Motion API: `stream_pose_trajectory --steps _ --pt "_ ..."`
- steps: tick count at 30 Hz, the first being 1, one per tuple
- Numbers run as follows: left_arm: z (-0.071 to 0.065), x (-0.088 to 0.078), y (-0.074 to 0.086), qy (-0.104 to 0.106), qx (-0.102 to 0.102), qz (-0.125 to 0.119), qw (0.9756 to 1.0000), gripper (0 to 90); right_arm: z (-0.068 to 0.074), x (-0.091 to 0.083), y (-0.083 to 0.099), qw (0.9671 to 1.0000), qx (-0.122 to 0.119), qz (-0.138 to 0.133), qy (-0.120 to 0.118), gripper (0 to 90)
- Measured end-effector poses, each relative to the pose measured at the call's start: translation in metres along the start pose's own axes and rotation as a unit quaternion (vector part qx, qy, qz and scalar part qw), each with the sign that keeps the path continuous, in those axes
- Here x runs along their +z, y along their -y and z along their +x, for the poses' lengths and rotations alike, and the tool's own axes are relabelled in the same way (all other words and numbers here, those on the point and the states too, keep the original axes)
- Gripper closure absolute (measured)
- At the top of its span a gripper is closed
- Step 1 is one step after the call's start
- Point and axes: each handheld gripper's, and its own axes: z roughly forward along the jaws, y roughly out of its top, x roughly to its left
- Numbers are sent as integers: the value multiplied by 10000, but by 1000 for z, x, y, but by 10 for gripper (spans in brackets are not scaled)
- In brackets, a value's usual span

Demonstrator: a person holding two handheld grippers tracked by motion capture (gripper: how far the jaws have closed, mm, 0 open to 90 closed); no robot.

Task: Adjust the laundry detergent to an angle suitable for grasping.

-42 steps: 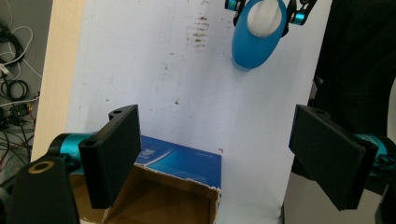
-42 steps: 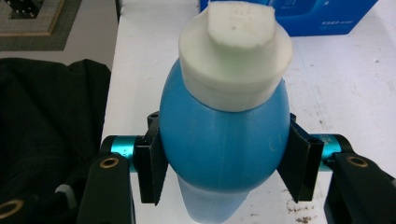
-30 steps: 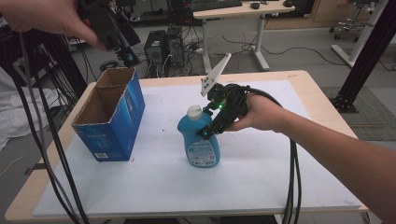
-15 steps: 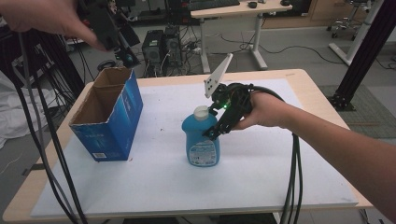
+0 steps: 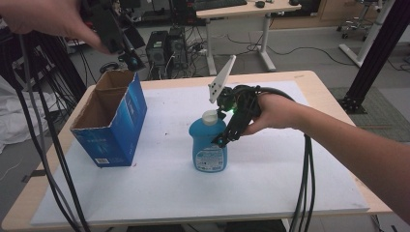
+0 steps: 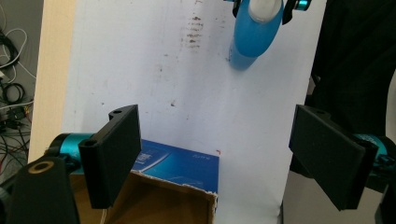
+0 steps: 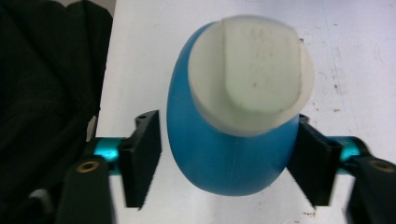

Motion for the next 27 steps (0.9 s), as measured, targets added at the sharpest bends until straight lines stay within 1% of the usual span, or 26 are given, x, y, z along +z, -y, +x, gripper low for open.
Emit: stream_pose_trajectory --steps 1,2,5,8,9,10,11,12,14,15,16,18,19,20,21,22,23,24,27 --pt "0 0 0 0 0 0 10000 170 1 -2 -1 10000 44 1 20 228" --pt "0 0 0 2 -5 1 10000 170 1 -4 -2 10000 65 1 74 224" --pt "0 0 -1 16 12 2 10000 170 1 -15 -4 9998 213 18 58 208" --pt "-1 1 -1 20 -18 -34 10000 170 -1 -29 -4 9989 462 80 21 207" --pt "-1 1 -1 21 -11 -30 10000 170 -2 -34 -4 9986 516 68 81 207" --pt "0 1 -2 22 28 -9 10000 170 -3 -41 -4 9979 626 81 115 207" --pt "-1 1 -2 20 16 -10 10000 170 -4 -48 -3 9966 800 96 154 207" --pt "-1 1 -2 14 25 -15 10000 170 -7 -54 -3 9954 921 118 234 207" --pt "-1 1 -3 15 30 -4 10000 170 -11 -68 -3 9915 1206 209 441 207" --pt "-1 1 -3 15 30 -4 10000 170 -11 -68 -3 9915 1206 209 441 207" --pt "-1 1 -4 15 28 -6 10000 170 -15 -82 -2 9886 1369 248 574 206" --pt "-2 1 -4 6 43 -22 10000 170 -20 -96 -2 9841 1591 268 745 206" --pt "-2 1 -4 6 43 -22 10000 170 -20 -96 -2 9841 1591 268 745 206" --pt "-2 2 -5 1 44 -21 10000 170 -23 -109 -3 9792 1799 331 881 206" --pt "-2 2 -5 -2 43 -5 10000 170 -26 -114 -3 9764 1903 351 960 206" --pt "-2 2 -5 -2 43 -5 10000 170 -26 -114 -3 9764 1903 351 960 206" --pt "-2 2 -5 -6 46 9 10000 170 -29 -126 -4 9706 2115 418 1068 207" --pt "-2 2 -5 -6 46 9 10000 170 -30 -131 -4 9678 2185 470 1155 207" --pt "-2 2 -6 -36 49 12 10000 170 -36 -145 -3 9546 2560 572 1413 206"
